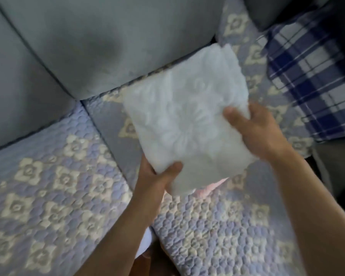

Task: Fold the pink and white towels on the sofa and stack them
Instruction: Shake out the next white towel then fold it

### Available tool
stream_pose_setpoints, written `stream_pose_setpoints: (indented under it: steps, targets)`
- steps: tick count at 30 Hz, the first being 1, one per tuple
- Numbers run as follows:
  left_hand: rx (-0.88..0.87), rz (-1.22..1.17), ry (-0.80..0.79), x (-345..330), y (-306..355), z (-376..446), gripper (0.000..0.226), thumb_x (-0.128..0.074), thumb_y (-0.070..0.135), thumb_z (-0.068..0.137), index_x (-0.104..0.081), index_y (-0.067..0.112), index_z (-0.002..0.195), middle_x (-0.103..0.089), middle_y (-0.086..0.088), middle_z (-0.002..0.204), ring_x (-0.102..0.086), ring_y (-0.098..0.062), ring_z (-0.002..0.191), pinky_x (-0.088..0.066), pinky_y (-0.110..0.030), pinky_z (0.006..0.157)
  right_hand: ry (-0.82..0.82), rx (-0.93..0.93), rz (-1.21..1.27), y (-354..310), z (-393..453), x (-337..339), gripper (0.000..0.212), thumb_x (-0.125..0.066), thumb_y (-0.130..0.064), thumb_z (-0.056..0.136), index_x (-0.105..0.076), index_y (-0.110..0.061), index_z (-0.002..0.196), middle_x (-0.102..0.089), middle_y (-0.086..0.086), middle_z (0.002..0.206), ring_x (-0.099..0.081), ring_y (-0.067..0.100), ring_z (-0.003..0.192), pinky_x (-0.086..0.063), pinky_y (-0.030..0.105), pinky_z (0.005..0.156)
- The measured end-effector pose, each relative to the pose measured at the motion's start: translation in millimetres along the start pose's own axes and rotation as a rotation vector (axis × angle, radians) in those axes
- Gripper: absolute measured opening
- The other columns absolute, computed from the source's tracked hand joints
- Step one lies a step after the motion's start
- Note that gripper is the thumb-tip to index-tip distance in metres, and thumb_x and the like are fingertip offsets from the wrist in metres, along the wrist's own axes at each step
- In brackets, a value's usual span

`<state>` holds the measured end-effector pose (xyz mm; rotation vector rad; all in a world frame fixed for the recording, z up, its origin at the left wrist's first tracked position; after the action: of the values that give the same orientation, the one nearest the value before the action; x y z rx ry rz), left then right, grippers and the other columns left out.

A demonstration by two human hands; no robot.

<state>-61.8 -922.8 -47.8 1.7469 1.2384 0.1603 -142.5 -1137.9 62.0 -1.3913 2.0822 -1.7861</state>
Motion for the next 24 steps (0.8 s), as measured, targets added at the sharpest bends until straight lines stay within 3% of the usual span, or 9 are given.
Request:
stream_pose_setpoints:
  steps: [3,6,8,10,13,17,19,21,24]
  targets:
    - [-0.142,0.053,0.061,-22.7,39.6,32.5,0.061,-0.083,0.023,0.072,-0.058,0.014,0.127,-0.073,-0.007,0.117,-0.071,-0.029,0.107,-0.058,-0.045,0.087,0.124,-0.053,0.259,27.7,-9.3,22.0,0.029,-0.064,-0.037,0.096,-0.067,-0.015,0.116,-0.077,-0.004,0.099,-0.075,0.015,0.089,-0.062,0.041,0.079]
    - [-0.234,-0.032,0.058,-15.9,72.6,68.5,0.058,-0.072,0.033,0.089,-0.05,0.016,0.14,-0.07,-0.004,0.125,-0.068,-0.023,0.113,-0.057,-0.043,0.091,0.171,-0.159,0.62,64.4,-35.0,-3.3,0.03,-0.063,-0.029,0.097,-0.064,-0.01,0.12,-0.075,0.009,0.109,-0.073,0.027,0.099,-0.06,0.045,0.083]
    - [-0.088,-0.167,0.025,-13.2,58.4,82.7,0.066,-0.053,0.058,0.096,-0.043,0.021,0.149,-0.064,-0.007,0.136,-0.063,-0.026,0.123,-0.053,-0.047,0.098,0.223,-0.295,0.695,96.1,-49.6,-35.8,0.032,-0.066,-0.027,0.096,-0.063,-0.009,0.122,-0.075,0.006,0.11,-0.073,0.023,0.101,-0.06,0.039,0.082]
    - [0.166,-0.124,0.036,-16.7,9.4,77.6,0.072,-0.045,0.069,0.093,-0.049,0.02,0.146,-0.062,-0.014,0.137,-0.067,-0.022,0.115,-0.055,-0.042,0.091,0.301,-0.469,0.725,133.6,-57.7,-69.1,0.038,-0.071,-0.029,0.092,-0.063,-0.013,0.125,-0.075,-0.001,0.11,-0.072,0.017,0.104,-0.06,0.033,0.084]
    - [0.26,0.046,0.109,-20.5,-53.8,60.0,0.055,-0.066,0.039,0.093,-0.051,0.021,0.142,-0.062,-0.016,0.135,-0.073,-0.019,0.102,-0.06,-0.039,0.079,0.313,-0.626,0.668,171.1,-58.7,-98.2,0.039,-0.076,-0.034,0.087,-0.065,-0.02,0.122,-0.075,-0.008,0.103,-0.07,0.012,0.1,-0.057,0.022,0.074]
    - [0.084,0.042,0.235,-18.5,-57.8,65.5,0.051,-0.073,0.026,0.091,-0.053,0.023,0.138,-0.07,-0.003,0.127,-0.069,-0.025,0.114,-0.055,-0.051,0.095,0.186,-0.655,0.645,179.9,-62.6,-80.2,0.032,-0.07,-0.037,0.09,-0.06,-0.021,0.115,-0.073,0.0,0.102,-0.071,0.022,0.094,-0.06,0.044,0.084]
    - [0.037,0.094,0.269,-19.0,-54.8,67.3,0.052,-0.074,0.029,0.089,-0.053,0.025,0.137,-0.07,0.001,0.125,-0.07,-0.02,0.111,-0.058,-0.045,0.089,0.343,-0.552,0.343,175.3,-67.5,-43.0,0.032,-0.061,-0.04,0.092,-0.052,-0.014,0.108,-0.062,0.004,0.101,-0.061,0.023,0.09,-0.054,0.043,0.08]
    - [0.043,0.136,0.311,-20.7,-58.6,67.2,0.052,-0.074,0.03,0.09,-0.052,0.027,0.137,-0.07,0.003,0.125,-0.071,-0.015,0.108,-0.059,-0.039,0.084,0.55,-0.226,-0.045,134.0,-61.5,-3.3,0.029,-0.057,-0.033,0.092,-0.052,-0.013,0.112,-0.05,0.004,0.111,-0.048,0.02,0.101,-0.041,0.037,0.085]
    - [0.058,0.121,0.324,-24.0,-64.5,68.9,0.059,-0.073,0.037,0.09,-0.047,0.03,0.143,-0.068,0.004,0.129,-0.069,-0.018,0.112,-0.057,-0.046,0.093,0.497,0.261,-0.42,79.3,-11.1,0.1,0.042,-0.052,-0.032,0.099,-0.053,-0.006,0.132,-0.05,0.013,0.133,-0.043,0.029,0.125,-0.034,0.041,0.107]
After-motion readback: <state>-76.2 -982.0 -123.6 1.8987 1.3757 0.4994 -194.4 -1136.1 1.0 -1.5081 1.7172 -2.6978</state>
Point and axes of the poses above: each hand's wrist, its own z-axis towards the middle knuckle, its own x-axis out of the back of the hand, y = z × x, the point moved 5 cm from there along z, towards the middle knuckle
